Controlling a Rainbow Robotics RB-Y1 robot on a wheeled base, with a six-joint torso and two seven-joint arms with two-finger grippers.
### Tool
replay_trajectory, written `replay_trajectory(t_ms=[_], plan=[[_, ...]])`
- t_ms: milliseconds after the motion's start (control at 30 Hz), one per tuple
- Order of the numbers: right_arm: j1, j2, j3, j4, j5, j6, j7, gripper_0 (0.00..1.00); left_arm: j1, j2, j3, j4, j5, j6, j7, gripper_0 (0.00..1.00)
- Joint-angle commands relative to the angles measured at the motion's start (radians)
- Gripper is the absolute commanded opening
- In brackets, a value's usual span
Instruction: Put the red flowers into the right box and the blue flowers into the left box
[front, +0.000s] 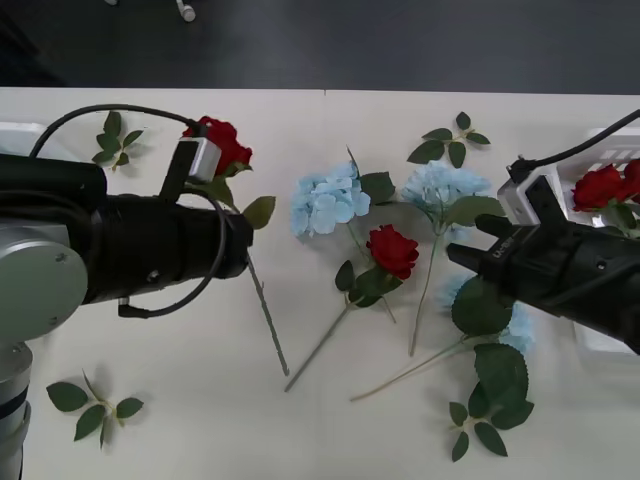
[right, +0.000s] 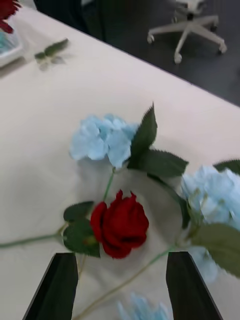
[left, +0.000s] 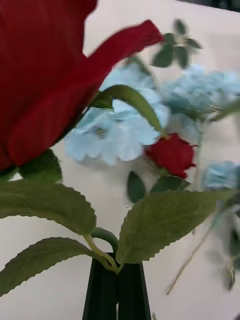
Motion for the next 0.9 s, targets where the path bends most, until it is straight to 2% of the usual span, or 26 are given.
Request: replay_trajectory(t_ms=[33, 200, 400, 667, 900], plan=[[-0.07, 0.032, 0.084, 0.042, 0.021, -0.072, -0.031, 0.52, 0.027, -0.001, 0.062, -0.042, 0.168, -0.044, -0.198, 0.0], [-0.133, 0.092, 0.188, 0.111, 0.018, -0.138, -0.036, 0.52, 0.032, -0.024, 0.148, -0.024, 0.412, -0.044, -0.458, 0.0], [-0.147, 0.151, 0.217, 0.134, -0.01, -0.131, -0.14, 0.52, 0.032, -0.045, 0.198, 0.07, 0.657, -0.044, -0.8, 0.0], [-0.198, 0.158, 0.266, 0.115, -0.037, -0.129, -0.27, 0.52, 0.032, -0.05, 0.226, 0.153, 0.856, -0.024, -1.127, 0.0], [-0.282, 0.174, 0.368, 0.089, -0.062, -0.134, -0.284, 0.52, 0.025, -0.174, 0.338, 0.153, 0.952, 0.109, -1.311, 0.0]])
